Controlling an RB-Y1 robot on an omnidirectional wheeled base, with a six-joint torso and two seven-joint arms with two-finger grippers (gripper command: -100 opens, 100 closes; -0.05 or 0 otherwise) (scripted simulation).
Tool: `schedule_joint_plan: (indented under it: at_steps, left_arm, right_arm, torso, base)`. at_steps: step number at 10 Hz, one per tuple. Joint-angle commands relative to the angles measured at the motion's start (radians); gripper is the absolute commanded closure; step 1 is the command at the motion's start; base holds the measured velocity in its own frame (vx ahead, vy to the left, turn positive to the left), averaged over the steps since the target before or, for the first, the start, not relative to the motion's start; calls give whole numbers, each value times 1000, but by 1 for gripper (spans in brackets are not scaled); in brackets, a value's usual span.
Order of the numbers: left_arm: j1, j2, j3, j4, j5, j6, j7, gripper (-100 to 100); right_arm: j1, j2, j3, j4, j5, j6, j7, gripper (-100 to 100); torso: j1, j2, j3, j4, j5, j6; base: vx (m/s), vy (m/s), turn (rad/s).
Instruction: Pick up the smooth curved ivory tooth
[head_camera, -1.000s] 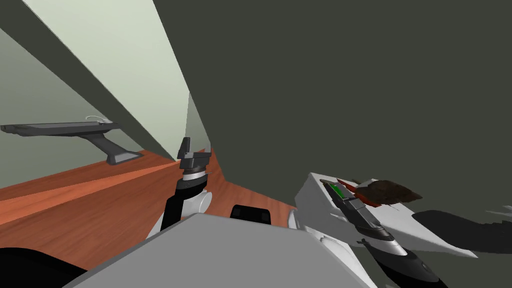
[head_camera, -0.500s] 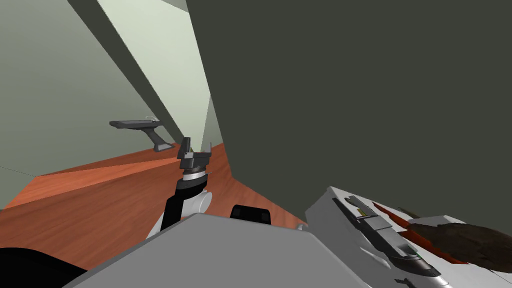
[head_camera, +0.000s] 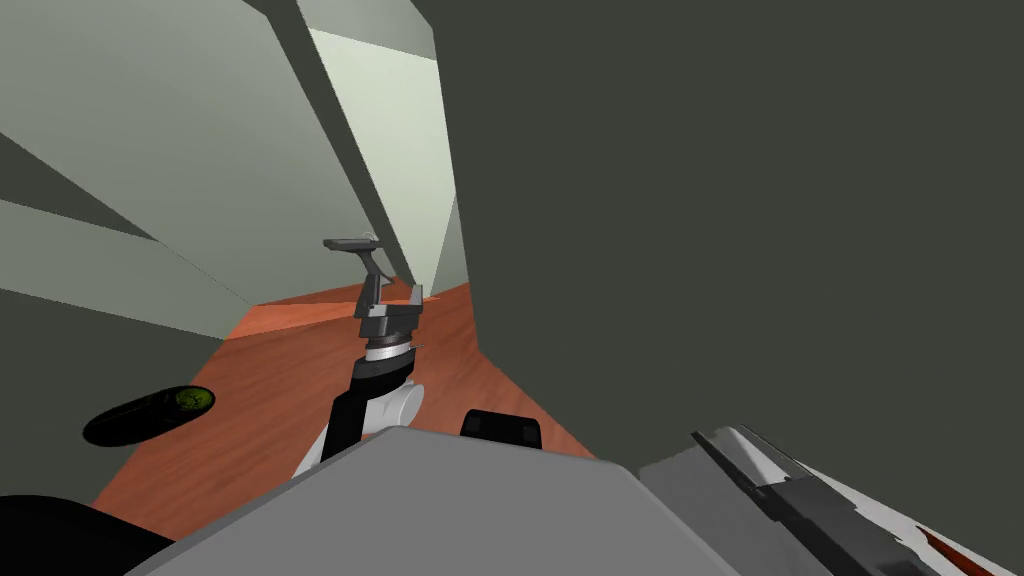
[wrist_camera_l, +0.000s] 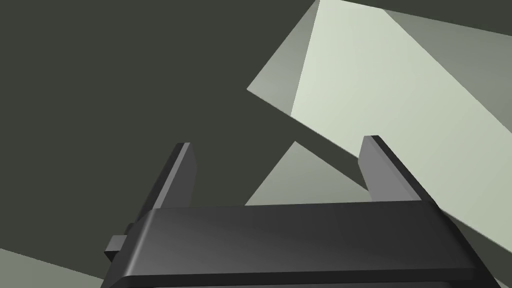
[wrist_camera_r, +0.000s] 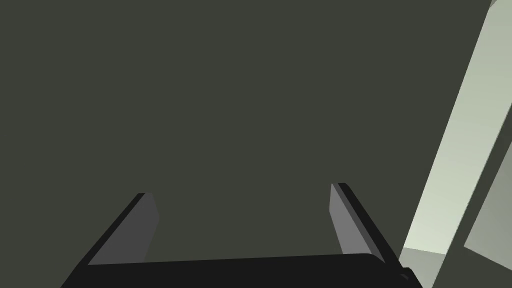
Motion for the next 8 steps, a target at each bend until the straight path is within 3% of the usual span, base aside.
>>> schedule_joint_plan:
  at_steps: [1,2,4,5,8]
  left_arm:
    - [0,0,0,0,0,0,0,0]
    - [0,0,0,0,0,0,0,0]
    - [0,0,0,0,0,0,0,0]
    - [0,0,0,0,0,0,0,0]
    - [0,0,0,0,0,0,0,0]
  right_arm:
    - [50,-44,-20,50,39,-18,36,-100]
    - [58,-44,-20,61,39,-18,36,-100]
    - [126,-98,-42,135,86,-37,76,-100]
    - [141,-98,-42,135,86,-37,76,-100]
    - [217,-149,-55,206,132,-51,112,-100]
  torso:
    - [0,0,0,0,0,0]
    - [-1,0,0,0,0,0]
    - [0,0,0,0,0,0]
    - [-1,0,0,0,0,0]
    - [0,1,1,0,0,2]
  base:
    - [20,-15,483]
    - [17,-24,202]
    - [9,-16,361]
    - [3,-23,188]
    - [-6,-16,239]
